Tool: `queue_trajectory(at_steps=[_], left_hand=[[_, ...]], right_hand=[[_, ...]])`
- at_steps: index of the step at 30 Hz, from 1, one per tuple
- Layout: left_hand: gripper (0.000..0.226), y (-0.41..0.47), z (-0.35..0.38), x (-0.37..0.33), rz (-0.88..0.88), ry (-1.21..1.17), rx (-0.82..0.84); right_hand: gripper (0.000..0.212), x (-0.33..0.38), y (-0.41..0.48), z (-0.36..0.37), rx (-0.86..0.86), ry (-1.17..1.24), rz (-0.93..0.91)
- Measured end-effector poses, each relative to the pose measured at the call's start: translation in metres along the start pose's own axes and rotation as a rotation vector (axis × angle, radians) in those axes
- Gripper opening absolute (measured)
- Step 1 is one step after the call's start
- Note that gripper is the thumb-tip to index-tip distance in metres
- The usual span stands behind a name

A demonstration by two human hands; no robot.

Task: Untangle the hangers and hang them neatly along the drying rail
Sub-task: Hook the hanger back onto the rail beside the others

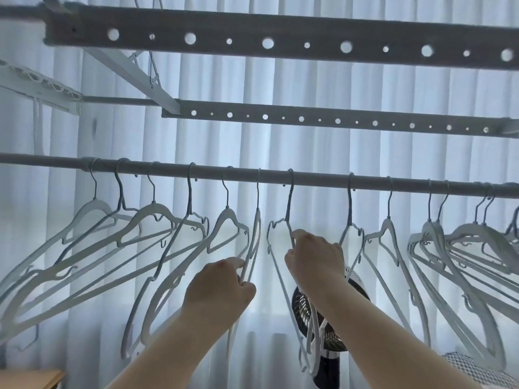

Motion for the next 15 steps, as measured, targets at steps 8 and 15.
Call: queue_trajectory(at_steps=[8,15], left_hand=[[0.042,-0.006,-0.008,0.001,0.045,-0.055,-0.01],[0.035,-0.025,-0.035,-0.016,0.245,-0.093,-0.191]], right_hand=[[0.032,0.002,-0.002,0.0,-0.007,0.016,0.051],[0.04,-0.019,-0.03,-0.032,-0.174,0.086,-0.022]])
Point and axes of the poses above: each hand's wrist, its own y-axis towards the middle knuckle, its own z-axis out of the palm, x = y × z, the point moved 9 cm from there along y, towards the middle knuckle, and after that the axes turned 12 degrees about x, right-handed, at the moved point
